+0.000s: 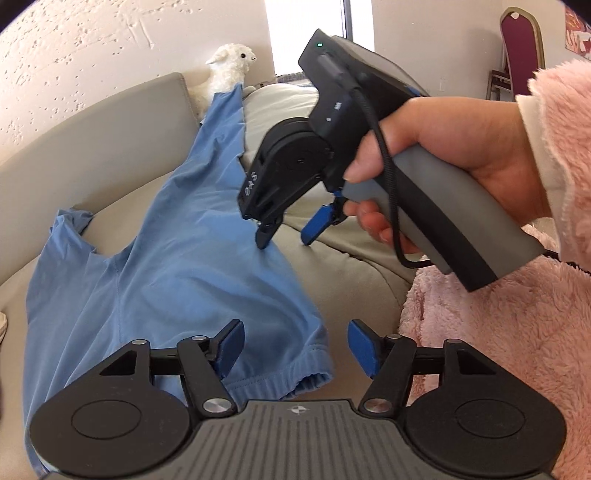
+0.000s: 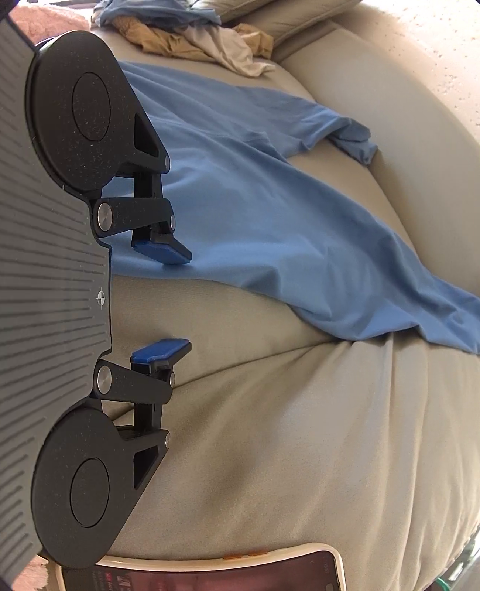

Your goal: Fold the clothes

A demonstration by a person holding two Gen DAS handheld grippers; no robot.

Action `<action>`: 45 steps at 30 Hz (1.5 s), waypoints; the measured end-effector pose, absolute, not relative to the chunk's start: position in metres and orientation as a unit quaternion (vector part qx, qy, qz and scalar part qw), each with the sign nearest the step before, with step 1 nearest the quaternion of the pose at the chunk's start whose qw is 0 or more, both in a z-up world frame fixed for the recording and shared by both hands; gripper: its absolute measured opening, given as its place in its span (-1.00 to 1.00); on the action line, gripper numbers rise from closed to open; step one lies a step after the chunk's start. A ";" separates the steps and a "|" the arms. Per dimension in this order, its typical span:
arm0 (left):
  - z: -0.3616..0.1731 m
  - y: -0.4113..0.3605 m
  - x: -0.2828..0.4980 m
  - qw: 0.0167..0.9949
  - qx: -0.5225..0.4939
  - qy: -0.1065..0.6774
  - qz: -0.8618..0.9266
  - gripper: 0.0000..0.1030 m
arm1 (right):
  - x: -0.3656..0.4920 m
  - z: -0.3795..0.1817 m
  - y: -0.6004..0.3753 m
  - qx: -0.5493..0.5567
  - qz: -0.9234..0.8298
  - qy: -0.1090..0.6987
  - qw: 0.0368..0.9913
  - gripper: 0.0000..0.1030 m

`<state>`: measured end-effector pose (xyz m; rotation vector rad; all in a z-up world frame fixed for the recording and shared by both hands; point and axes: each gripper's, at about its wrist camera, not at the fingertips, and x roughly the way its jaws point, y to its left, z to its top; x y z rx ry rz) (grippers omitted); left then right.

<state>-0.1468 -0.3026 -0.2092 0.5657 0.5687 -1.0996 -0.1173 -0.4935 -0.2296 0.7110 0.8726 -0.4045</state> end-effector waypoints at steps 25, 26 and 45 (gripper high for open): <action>-0.197 -0.309 -0.120 0.760 0.234 0.340 -0.502 -0.98 | -0.070 -0.230 -0.513 0.313 -0.168 0.423 0.834 -0.98; -0.195 -0.308 -0.123 0.756 0.232 0.341 -0.509 -0.98 | -0.073 -0.226 -0.512 0.305 -0.178 0.434 0.829 -0.99; -0.163 -0.215 -0.086 0.821 0.177 0.323 -0.436 0.30 | -0.121 -0.203 -0.477 0.315 -0.173 0.442 0.822 -0.22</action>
